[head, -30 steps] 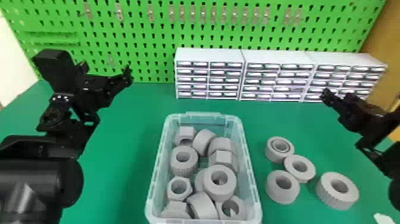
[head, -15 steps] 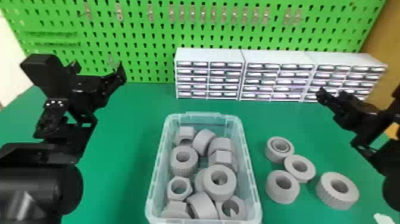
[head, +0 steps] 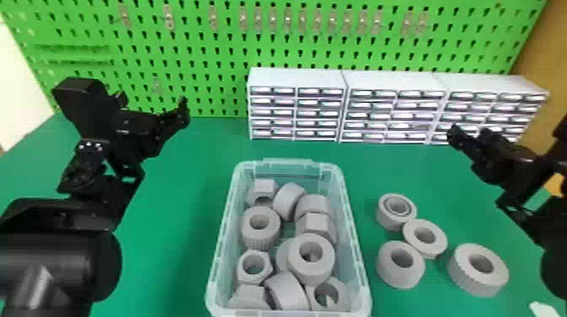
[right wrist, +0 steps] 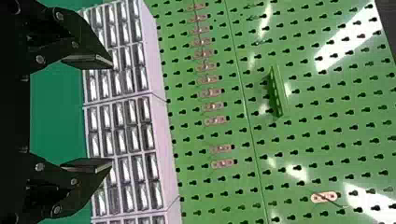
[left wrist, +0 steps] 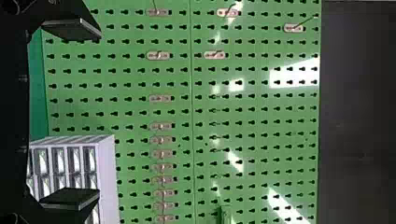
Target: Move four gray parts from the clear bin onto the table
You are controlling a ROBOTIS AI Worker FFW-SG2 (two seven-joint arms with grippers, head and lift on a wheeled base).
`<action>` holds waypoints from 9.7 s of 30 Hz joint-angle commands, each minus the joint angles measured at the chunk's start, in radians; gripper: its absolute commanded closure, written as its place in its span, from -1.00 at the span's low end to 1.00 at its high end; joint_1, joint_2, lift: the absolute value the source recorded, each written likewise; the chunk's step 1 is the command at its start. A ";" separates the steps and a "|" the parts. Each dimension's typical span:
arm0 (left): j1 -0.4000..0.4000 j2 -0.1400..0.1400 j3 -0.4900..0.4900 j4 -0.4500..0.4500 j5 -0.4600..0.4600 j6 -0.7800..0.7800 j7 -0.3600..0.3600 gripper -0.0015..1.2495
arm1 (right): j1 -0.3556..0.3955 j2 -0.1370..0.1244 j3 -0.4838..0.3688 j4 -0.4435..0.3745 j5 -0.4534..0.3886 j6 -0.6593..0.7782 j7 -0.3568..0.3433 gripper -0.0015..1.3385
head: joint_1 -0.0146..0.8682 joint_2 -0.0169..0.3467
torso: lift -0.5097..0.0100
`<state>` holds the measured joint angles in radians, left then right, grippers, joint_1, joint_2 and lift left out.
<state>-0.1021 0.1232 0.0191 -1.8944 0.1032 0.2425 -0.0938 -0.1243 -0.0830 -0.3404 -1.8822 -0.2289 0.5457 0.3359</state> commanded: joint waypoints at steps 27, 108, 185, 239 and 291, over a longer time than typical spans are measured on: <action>-0.002 0.004 0.004 0.035 -0.036 0.009 -0.001 -0.84 | -0.023 -0.008 0.063 0.021 0.030 -0.007 -0.002 -0.23 | 0.57 -0.72 | 0.77; -0.027 0.009 -0.002 0.041 -0.031 0.006 -0.015 -0.83 | -0.043 -0.035 0.090 0.034 -0.010 -0.026 -0.003 -0.23 | 0.57 -0.72 | 0.77; -0.007 0.010 -0.004 0.031 -0.043 -0.012 -0.015 -0.83 | -0.032 -0.043 0.104 0.035 -0.038 -0.026 -0.015 -0.23 | 0.57 -0.72 | 0.77; -0.021 0.013 -0.024 0.041 -0.039 -0.023 -0.015 -0.83 | -0.035 -0.041 0.097 0.035 -0.018 -0.030 -0.017 -0.23 | 0.57 -0.72 | 0.77; -0.018 0.010 -0.005 0.043 -0.028 -0.029 -0.014 -0.83 | -0.043 -0.055 0.115 0.035 -0.021 -0.007 -0.017 -0.23 | 0.57 -0.72 | 0.77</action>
<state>-0.1197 0.1348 0.0146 -1.8514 0.0763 0.2139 -0.1074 -0.1713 -0.1405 -0.2240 -1.8469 -0.2500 0.5397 0.3190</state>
